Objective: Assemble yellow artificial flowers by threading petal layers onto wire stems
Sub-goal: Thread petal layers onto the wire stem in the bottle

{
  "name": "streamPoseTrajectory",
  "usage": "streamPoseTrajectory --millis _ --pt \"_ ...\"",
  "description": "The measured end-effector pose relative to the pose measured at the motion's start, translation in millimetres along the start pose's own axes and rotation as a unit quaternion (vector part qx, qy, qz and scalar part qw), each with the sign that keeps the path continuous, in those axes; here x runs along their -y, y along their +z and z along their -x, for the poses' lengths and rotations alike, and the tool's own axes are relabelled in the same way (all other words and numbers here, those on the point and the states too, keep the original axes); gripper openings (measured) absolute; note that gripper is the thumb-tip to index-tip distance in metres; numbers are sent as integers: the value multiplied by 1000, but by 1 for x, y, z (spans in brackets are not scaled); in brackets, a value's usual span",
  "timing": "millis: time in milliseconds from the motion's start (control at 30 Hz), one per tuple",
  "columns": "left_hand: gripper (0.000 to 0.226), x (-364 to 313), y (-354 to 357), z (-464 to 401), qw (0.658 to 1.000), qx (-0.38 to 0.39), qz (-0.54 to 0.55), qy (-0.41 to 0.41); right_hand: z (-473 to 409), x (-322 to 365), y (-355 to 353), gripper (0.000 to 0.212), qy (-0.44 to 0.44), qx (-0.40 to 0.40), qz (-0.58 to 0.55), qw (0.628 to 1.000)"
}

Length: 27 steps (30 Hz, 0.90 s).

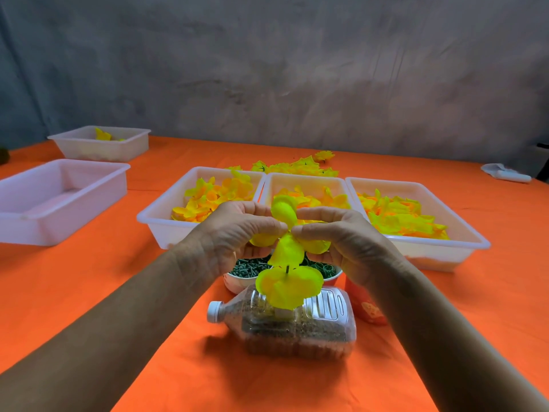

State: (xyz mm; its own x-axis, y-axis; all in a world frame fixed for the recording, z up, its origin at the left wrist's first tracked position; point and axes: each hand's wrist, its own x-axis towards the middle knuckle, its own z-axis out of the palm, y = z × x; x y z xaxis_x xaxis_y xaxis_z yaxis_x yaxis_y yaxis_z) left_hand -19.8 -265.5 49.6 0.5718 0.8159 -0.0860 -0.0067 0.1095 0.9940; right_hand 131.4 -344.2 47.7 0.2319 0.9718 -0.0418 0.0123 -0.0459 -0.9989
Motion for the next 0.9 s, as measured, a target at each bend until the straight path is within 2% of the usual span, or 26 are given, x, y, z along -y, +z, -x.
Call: streamPoseTrajectory --millis 67,300,400,500,600,767,900 --pt "22 -1 1 0 1000 5 2 -6 0 2 1 45 5 -4 11 1000" --pt "20 -1 -1 3 998 49 4 -33 1 1 4 27 39 -17 -10 999" --pt "26 -1 -2 3 998 54 -6 -42 2 0 5 30 46 -20 -15 999" --pt "18 -2 -3 3 998 54 -1 -38 2 2 6 31 49 -22 -16 998" --pt "26 -2 -3 2 998 59 -6 -33 1 5 6 32 46 -23 -11 999" --pt "16 3 -3 0 997 62 -12 -38 2 4 7 31 57 -30 1 998" --pt "18 6 -5 -1 997 63 -18 -34 2 2 6 33 63 -22 -1 998"
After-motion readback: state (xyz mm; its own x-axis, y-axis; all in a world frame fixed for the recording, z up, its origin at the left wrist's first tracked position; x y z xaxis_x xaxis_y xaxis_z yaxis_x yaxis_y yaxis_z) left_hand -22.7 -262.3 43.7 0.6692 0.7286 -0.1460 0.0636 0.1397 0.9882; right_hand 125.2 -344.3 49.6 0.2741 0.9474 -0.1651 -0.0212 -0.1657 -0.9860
